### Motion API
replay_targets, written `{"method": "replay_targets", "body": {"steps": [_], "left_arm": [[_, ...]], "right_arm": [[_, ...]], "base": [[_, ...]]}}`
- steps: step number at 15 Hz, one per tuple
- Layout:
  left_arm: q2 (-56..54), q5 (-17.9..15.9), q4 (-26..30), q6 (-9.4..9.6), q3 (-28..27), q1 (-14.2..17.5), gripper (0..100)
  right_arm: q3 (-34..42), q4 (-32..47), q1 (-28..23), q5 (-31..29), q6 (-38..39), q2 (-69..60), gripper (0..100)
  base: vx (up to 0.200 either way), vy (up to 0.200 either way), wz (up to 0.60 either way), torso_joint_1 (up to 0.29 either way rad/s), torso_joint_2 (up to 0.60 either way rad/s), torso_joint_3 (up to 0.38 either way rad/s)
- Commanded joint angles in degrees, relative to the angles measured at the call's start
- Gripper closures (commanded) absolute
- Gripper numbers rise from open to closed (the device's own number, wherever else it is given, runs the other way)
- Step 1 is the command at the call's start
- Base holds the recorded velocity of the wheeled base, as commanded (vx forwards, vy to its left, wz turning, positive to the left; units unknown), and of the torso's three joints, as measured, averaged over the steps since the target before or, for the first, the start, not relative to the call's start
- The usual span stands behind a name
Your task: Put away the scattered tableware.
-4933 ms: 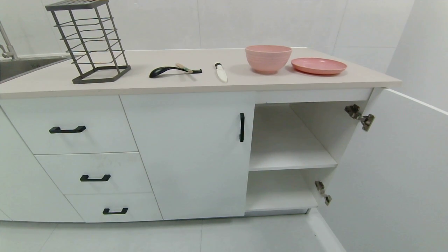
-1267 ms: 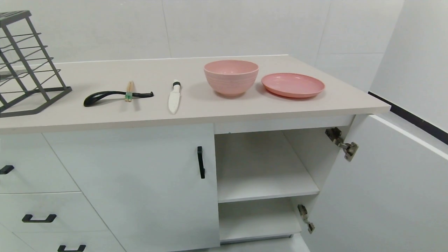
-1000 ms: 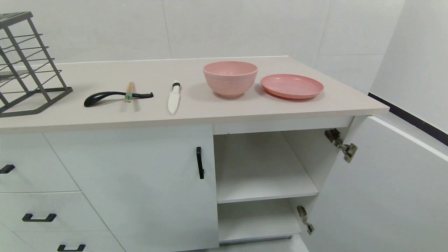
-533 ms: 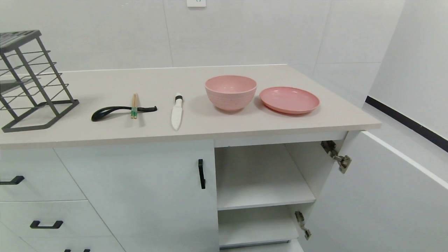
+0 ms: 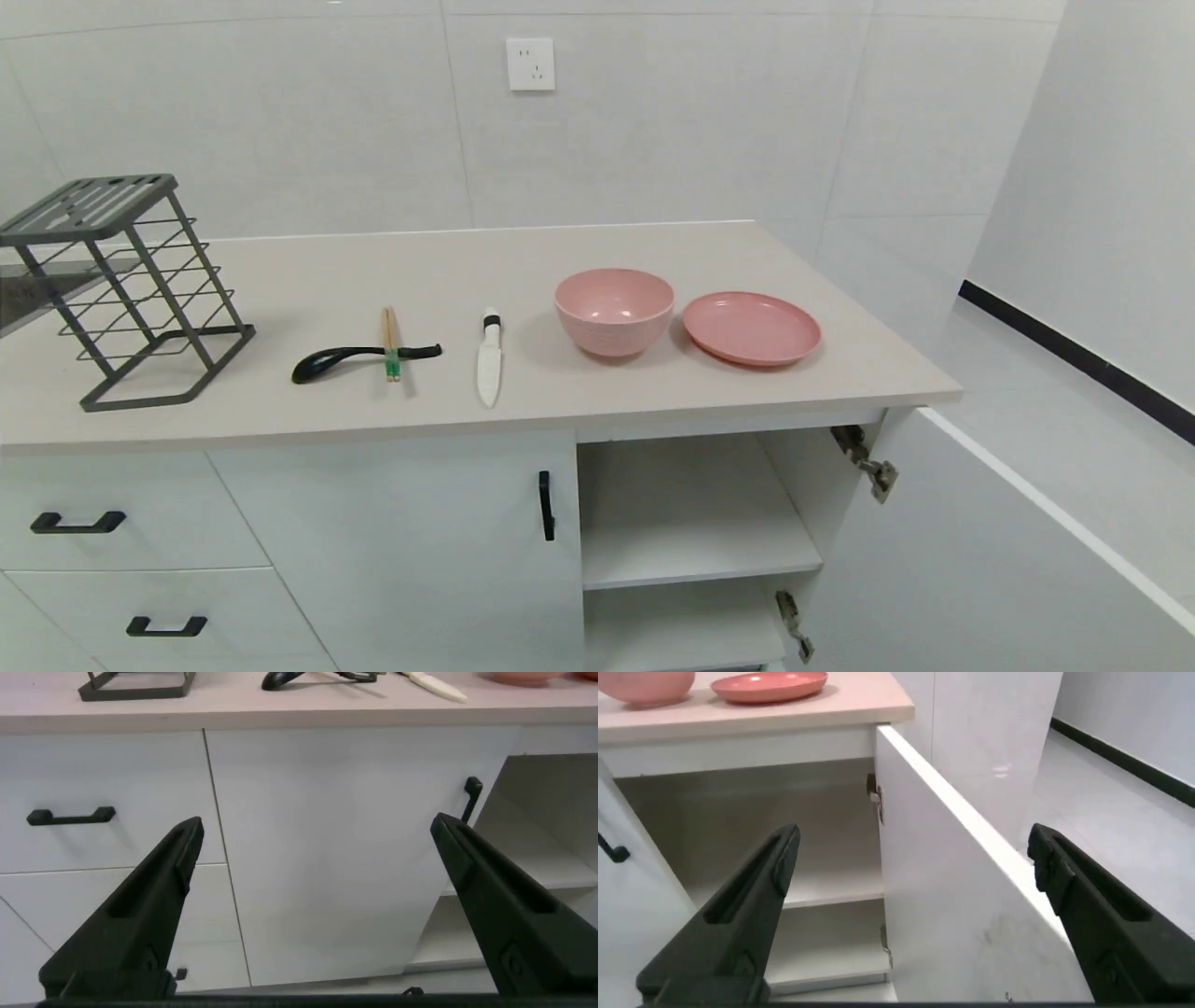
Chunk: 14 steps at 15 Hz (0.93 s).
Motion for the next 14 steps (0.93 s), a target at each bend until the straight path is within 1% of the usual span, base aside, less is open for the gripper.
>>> {"method": "replay_targets", "body": {"steps": [1, 3, 11, 14], "left_arm": [[0.1, 0.0, 0.0, 0.00, 0.0, 0.0, 0], [0.1, 0.0, 0.0, 0.00, 0.0, 0.0, 0], [0.1, 0.0, 0.0, -0.08, 0.0, 0.0, 0], [0.1, 0.0, 0.0, 0.00, 0.0, 0.0, 0]], "right_arm": [[0.0, 0.0, 0.0, 0.0, 0.0, 0.0, 0], [0.0, 0.0, 0.0, 0.0, 0.0, 0.0, 0], [0.1, 0.0, 0.0, 0.0, 0.0, 0.0, 0], [0.0, 0.0, 0.0, 0.0, 0.0, 0.0, 0]], "base": [[0.000, 0.000, 0.00, 0.442, -0.50, -0.222], [0.000, 0.000, 0.00, 0.356, -0.49, -0.237], [0.000, 0.000, 0.00, 0.287, -0.53, -0.257], [0.200, 0.000, 0.00, 0.290, -0.58, -0.277]]}}
